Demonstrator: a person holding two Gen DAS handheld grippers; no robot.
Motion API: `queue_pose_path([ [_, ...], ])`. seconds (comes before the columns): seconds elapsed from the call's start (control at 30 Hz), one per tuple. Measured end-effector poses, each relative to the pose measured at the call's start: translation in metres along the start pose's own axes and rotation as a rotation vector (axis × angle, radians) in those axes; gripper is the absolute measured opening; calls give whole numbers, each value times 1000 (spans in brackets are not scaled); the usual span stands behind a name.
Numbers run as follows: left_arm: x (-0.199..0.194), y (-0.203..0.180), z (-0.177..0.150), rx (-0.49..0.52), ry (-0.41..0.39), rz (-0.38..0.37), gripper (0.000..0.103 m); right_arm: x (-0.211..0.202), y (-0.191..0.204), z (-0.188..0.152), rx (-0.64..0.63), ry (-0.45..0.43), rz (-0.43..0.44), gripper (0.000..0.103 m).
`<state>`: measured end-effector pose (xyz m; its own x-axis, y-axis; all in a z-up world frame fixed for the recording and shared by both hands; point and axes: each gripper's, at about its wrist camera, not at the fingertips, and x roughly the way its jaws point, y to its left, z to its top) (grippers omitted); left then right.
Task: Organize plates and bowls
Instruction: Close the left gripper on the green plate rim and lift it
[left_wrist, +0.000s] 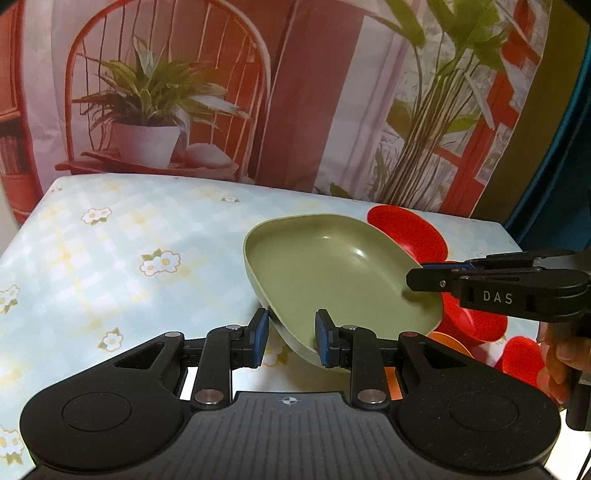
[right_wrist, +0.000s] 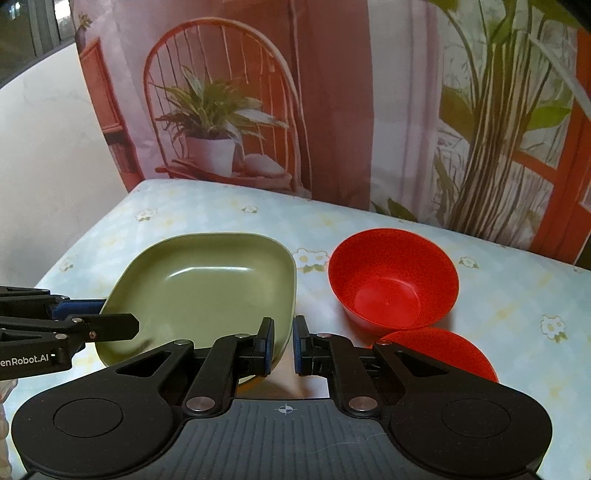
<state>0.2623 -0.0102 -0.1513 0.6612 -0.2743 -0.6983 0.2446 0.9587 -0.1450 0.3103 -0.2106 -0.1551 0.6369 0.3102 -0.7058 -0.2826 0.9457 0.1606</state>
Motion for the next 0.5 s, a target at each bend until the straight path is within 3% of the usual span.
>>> queue_pose_path([
  [0.5,-34,-26,-16,37,-20,-27,29,-50,-5,-23,19,-58,6,10],
])
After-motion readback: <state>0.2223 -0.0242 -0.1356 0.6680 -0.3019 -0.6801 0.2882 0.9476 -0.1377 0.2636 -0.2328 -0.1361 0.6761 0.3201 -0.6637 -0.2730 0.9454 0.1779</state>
